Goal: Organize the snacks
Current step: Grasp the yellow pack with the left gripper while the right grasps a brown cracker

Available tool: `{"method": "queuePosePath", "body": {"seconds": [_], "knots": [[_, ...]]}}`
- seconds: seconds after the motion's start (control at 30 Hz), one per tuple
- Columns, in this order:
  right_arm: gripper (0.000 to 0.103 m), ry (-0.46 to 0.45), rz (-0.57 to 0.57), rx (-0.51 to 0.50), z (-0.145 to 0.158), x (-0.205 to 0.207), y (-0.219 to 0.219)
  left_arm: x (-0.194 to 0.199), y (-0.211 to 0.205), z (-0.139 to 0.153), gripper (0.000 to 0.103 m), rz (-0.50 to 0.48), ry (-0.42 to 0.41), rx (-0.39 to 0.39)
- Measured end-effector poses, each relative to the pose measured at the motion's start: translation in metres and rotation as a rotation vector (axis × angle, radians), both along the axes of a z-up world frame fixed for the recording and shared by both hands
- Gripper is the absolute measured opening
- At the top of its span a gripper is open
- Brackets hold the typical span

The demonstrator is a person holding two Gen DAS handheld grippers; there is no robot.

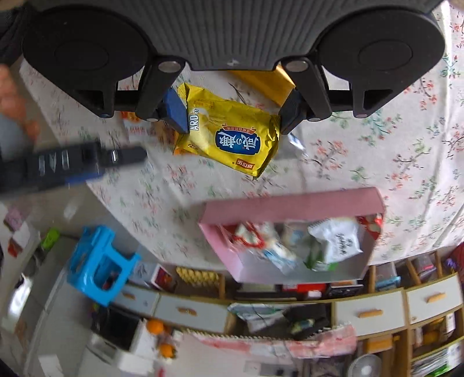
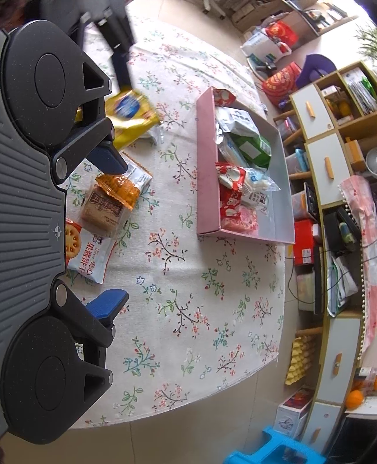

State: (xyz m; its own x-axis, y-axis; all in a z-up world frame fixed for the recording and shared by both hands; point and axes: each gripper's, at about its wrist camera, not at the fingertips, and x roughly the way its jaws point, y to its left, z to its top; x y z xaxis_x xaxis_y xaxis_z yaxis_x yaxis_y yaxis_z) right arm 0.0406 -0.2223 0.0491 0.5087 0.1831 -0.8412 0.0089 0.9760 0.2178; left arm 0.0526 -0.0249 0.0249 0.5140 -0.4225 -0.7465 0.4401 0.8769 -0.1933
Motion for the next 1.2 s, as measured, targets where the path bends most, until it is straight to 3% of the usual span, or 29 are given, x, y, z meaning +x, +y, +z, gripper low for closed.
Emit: {"method": "queuePosePath", "body": {"seconds": [0.3,0.43,0.53,0.57,0.63,0.73,0.8,0.93,1.0,1.03,1.07,1.1,1.13,1.17,1.2], "knots": [[0.085,-0.029,0.311,-0.156,-0.023,-0.012,0.055,0.027,0.029,-0.002,0.064,0.178,0.058,0.006],[0.085,-0.071,0.331,-0.246,-0.038,-0.006,0.061,0.025,0.028,-0.001,0.064,0.177,0.064,0.005],[0.044,-0.048,0.306,-0.204,-0.042,0.007,0.054,0.026,0.029,0.0,0.064,0.18,0.063,0.004],[0.04,-0.04,0.301,-0.18,-0.04,0.009,0.051,0.026,0.031,0.001,0.064,0.183,0.063,0.002],[0.0,-0.042,0.274,-0.13,-0.029,0.008,0.046,0.024,0.035,0.003,0.064,0.186,0.061,-0.008],[0.0,-0.097,0.236,-0.079,-0.01,0.001,0.037,0.023,0.039,0.005,0.064,0.187,0.052,-0.012],[0.0,-0.079,0.196,-0.082,-0.011,0.006,0.032,0.024,0.04,0.004,0.064,0.19,0.056,-0.012],[0.03,-0.007,0.192,-0.145,-0.035,0.015,0.033,0.025,0.037,0.003,0.064,0.188,0.062,-0.009],[0.056,-0.023,0.224,-0.165,-0.04,0.017,0.039,0.024,0.036,0.004,0.064,0.184,0.057,-0.007],[0.076,-0.044,0.226,-0.18,-0.041,0.017,0.043,0.024,0.035,0.004,0.064,0.184,0.054,-0.006],[0.079,-0.067,0.231,-0.199,-0.043,0.017,0.047,0.024,0.035,0.004,0.064,0.183,0.052,-0.003],[0.078,-0.079,0.246,-0.219,-0.045,0.018,0.052,0.024,0.035,0.003,0.064,0.184,0.052,0.0],[0.065,-0.083,0.266,-0.229,-0.046,0.019,0.055,0.024,0.035,0.003,0.064,0.186,0.053,0.002],[0.03,-0.084,0.267,-0.243,-0.045,0.02,0.055,0.024,0.037,0.003,0.064,0.188,0.055,0.002],[0.023,-0.075,0.25,-0.234,-0.042,0.021,0.053,0.025,0.038,0.003,0.064,0.191,0.055,-0.001]]}}
